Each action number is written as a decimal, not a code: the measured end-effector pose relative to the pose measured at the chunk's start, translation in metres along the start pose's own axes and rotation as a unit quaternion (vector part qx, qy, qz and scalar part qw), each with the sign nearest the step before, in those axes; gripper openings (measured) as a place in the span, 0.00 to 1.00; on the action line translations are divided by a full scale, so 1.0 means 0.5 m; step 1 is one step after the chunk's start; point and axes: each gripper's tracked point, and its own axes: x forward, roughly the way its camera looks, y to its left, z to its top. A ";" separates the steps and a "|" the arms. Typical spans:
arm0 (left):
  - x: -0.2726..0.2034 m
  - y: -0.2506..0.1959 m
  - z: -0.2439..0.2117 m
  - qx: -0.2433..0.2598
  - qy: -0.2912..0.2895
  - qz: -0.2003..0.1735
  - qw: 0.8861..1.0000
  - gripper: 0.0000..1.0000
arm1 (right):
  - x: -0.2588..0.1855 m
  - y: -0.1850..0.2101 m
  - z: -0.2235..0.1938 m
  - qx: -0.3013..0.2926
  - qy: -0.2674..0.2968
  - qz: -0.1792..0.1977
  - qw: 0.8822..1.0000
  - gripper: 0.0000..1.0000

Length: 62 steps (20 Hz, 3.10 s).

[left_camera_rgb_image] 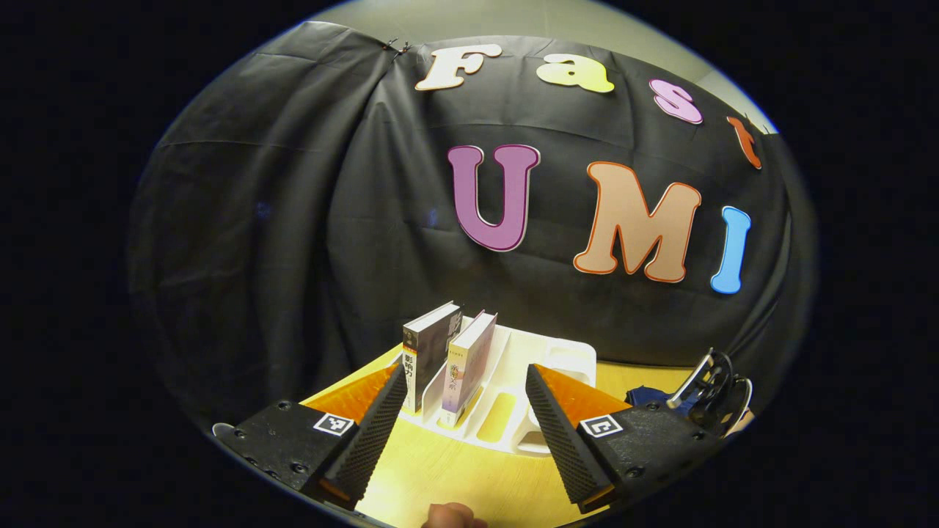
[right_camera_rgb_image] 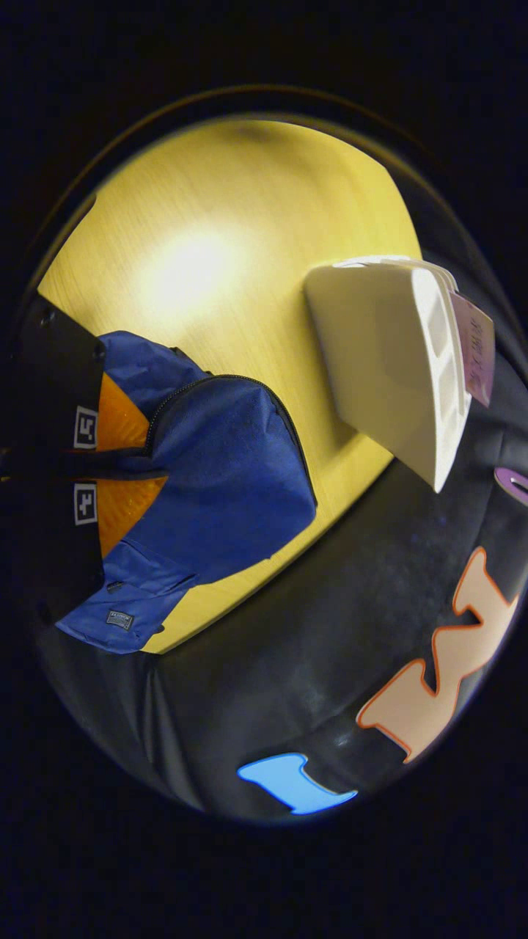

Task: Open the schoolbag, grab two books from the bookshelf and put them into the schoolbag.

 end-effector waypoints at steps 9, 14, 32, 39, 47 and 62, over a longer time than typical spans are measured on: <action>0.013 -0.028 0.013 0.008 0.000 -0.019 1.000 0.95 | -0.066 -0.129 0.037 0.236 -0.048 0.007 0.971 0.04; 0.017 -0.041 0.019 0.017 -0.001 -0.028 0.999 0.95 | -0.103 -0.199 0.040 0.349 -0.075 0.004 0.934 0.00; 0.082 -0.017 0.019 0.051 0.010 -0.028 0.998 0.95 | -0.148 -0.308 -0.028 0.594 -0.132 -0.035 0.793 0.05; 0.172 -0.010 -0.030 0.112 0.100 -0.040 0.988 0.96 | -0.148 -0.314 -0.024 0.587 -0.126 -0.040 0.798 0.03; 0.321 0.010 -0.071 0.204 0.215 -0.063 0.953 0.96 | -0.145 -0.321 -0.023 0.589 -0.122 -0.040 0.798 0.03; 0.474 0.016 -0.149 0.288 0.270 -0.076 0.916 0.94 | -0.154 -0.326 -0.023 0.589 -0.115 -0.050 0.799 0.03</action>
